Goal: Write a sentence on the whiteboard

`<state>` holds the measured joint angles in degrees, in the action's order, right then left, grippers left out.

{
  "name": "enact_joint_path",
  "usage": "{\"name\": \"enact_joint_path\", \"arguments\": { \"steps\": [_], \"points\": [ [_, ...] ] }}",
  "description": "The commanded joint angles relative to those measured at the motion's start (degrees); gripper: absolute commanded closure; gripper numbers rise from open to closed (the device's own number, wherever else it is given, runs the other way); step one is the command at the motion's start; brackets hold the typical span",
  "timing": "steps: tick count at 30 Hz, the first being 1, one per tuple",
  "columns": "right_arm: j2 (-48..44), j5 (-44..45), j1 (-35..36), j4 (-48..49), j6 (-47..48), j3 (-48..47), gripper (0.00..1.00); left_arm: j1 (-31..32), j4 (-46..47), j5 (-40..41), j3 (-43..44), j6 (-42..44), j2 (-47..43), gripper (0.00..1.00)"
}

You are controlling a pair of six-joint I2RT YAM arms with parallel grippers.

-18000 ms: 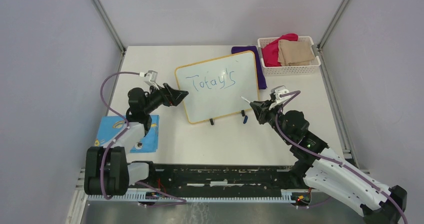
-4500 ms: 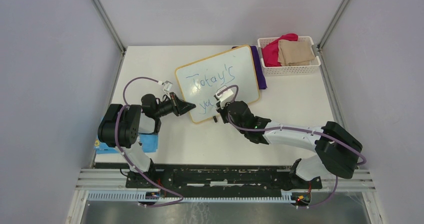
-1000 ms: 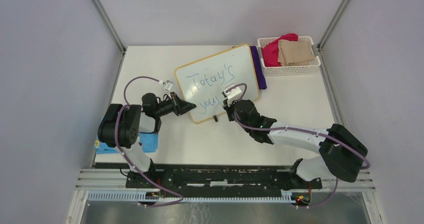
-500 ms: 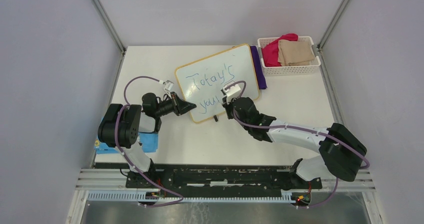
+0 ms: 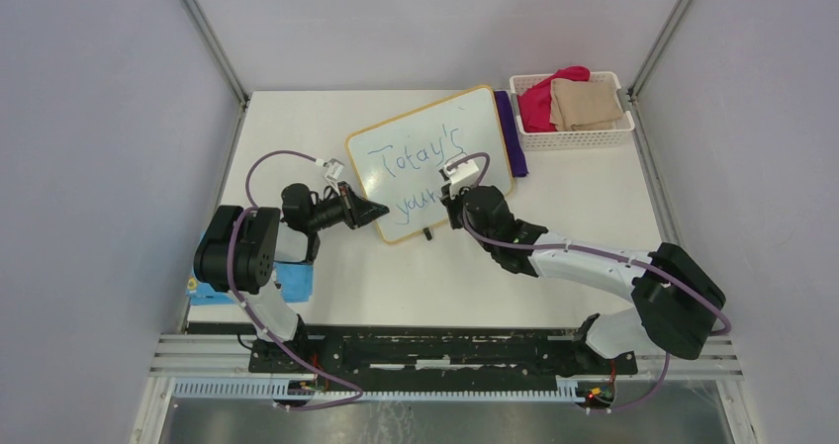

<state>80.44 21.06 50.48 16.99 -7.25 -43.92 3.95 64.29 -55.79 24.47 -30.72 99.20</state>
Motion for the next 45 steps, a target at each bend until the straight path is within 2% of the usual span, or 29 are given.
{"name": "enact_joint_path", "arguments": {
  "steps": [1,7,13,21,34,45],
  "points": [
    [-0.8,1.8,-1.8,1.9,0.7,-1.7,1.00,0.0,-5.4,3.1,0.2,4.1,0.2,0.98],
    [-2.5,1.3,-2.1,2.1,0.4,-0.4,1.00,0.0,-5.5,3.1,0.2,4.1,0.2,0.98],
    [-8.4,2.7,-2.1,2.9,0.9,2.3,1.00,0.1,-5.6,3.1,0.2,4.2,0.2,0.98],
    [-13.4,3.8,-5.9,8.0,-2.0,9.2,1.00,0.2,-5.8,3.2,0.2,4.3,0.1,0.98],
    [-10.5,-1.5,-7.4,10.2,-3.2,5.7,1.00,0.5,-6.5,3.2,0.4,4.8,0.0,0.98],
    [-6.7,-1.5,-7.6,9.0,-3.0,1.8,1.00,0.5,-7.1,3.3,0.6,5.0,-0.1,0.98]
  ]
}}
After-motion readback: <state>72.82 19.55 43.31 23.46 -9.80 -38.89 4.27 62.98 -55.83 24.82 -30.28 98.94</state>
